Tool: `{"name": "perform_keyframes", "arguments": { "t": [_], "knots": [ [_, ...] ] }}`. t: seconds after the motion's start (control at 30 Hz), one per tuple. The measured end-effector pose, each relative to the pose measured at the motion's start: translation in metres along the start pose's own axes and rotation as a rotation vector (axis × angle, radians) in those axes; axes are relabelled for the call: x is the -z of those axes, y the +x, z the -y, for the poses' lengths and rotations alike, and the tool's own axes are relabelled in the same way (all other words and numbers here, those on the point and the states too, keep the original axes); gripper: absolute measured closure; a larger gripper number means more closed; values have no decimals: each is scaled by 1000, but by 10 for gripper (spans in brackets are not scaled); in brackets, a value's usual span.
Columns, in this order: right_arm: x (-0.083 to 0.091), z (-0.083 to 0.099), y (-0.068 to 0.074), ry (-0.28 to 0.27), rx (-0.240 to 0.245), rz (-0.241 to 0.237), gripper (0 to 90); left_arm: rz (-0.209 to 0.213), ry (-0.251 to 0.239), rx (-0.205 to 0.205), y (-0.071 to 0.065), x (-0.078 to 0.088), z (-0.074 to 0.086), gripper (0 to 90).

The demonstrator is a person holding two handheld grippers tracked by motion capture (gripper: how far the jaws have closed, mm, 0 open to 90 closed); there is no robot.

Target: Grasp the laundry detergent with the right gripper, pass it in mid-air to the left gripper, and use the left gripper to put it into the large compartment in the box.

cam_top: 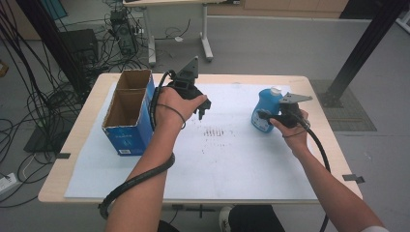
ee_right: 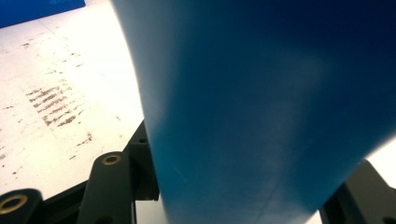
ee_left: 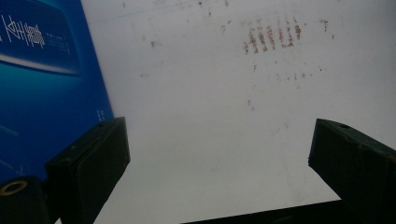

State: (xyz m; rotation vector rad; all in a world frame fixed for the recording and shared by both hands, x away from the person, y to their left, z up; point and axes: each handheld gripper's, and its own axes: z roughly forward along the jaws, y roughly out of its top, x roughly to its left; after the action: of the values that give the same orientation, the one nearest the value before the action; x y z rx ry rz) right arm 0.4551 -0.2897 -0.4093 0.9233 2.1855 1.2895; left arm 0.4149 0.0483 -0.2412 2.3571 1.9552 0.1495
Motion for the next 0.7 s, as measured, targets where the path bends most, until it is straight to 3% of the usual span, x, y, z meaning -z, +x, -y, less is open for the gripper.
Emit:
{"name": "perform_keyframes", "arguments": {
  "t": [0.7],
  "knots": [
    [0, -1, 0, 4, 0, -3, 450, -10, 0, -9, -3, 3, -1, 58]
  ]
}}
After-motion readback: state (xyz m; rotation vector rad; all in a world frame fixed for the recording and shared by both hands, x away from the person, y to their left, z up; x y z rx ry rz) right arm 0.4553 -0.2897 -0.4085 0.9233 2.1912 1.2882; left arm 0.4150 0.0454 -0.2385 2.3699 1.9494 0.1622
